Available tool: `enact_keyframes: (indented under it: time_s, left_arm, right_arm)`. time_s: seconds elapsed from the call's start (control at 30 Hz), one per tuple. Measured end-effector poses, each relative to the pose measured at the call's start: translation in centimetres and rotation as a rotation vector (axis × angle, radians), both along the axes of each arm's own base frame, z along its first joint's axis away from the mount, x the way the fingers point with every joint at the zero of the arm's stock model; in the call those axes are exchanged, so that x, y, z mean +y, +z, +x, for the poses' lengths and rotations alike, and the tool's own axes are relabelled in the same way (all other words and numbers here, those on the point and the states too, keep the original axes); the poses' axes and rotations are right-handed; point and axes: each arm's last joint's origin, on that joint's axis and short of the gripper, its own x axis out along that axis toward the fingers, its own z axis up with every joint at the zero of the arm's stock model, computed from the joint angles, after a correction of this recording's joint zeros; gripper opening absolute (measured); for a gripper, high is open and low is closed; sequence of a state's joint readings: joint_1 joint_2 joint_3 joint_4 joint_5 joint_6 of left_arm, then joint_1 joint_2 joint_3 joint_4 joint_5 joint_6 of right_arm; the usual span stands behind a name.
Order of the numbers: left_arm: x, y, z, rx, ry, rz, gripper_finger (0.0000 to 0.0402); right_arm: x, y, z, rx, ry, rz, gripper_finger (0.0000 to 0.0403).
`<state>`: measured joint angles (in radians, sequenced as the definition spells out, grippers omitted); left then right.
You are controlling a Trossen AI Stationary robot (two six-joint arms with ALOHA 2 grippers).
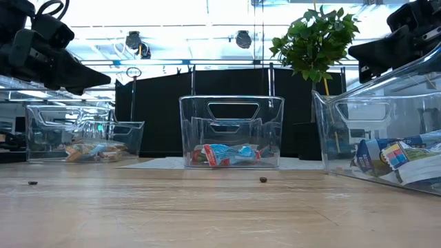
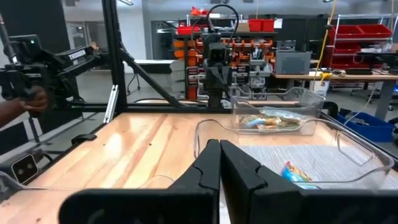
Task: Pick and place Granola Bars by type
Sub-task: Return to Home Position
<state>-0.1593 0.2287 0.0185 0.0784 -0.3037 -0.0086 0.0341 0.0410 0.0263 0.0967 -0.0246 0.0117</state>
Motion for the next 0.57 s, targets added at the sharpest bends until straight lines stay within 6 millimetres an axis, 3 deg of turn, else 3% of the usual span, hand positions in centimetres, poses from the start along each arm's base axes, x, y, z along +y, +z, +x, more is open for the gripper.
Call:
enact_keyframes:
  time_s: [0.57]
  left_arm:
    - [0.10,0.01,-0.02,-0.007,0.035,-0.033,0.0012]
  right_arm:
    - [0.01,0.02,0.00,-0.002,0.002,0.002,0.0004]
